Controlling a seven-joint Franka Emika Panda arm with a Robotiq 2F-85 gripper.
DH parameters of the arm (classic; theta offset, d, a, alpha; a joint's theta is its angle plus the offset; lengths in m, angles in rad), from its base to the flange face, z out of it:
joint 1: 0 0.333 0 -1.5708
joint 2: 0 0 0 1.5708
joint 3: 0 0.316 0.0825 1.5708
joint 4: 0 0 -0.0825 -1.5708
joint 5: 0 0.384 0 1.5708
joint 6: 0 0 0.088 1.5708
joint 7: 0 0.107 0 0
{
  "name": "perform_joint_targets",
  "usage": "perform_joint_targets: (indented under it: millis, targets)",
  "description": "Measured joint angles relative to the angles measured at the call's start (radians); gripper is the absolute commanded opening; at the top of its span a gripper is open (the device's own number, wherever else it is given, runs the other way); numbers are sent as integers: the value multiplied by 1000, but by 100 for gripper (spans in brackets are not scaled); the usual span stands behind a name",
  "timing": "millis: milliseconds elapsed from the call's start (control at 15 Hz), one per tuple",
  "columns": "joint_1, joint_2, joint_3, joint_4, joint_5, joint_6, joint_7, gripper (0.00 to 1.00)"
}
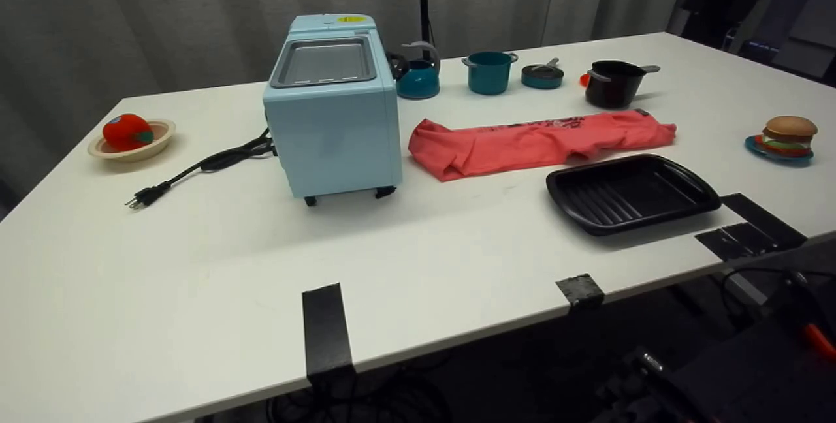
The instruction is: Fold the shirt in half
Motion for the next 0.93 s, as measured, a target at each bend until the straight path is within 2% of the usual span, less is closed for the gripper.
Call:
perform_joint_targets:
  millis: [333, 933]
  targets:
    - [-47, 197, -27, 124, 17, 54, -33, 100]
    - [-169, 522, -12, 382, 82, 88, -55, 100]
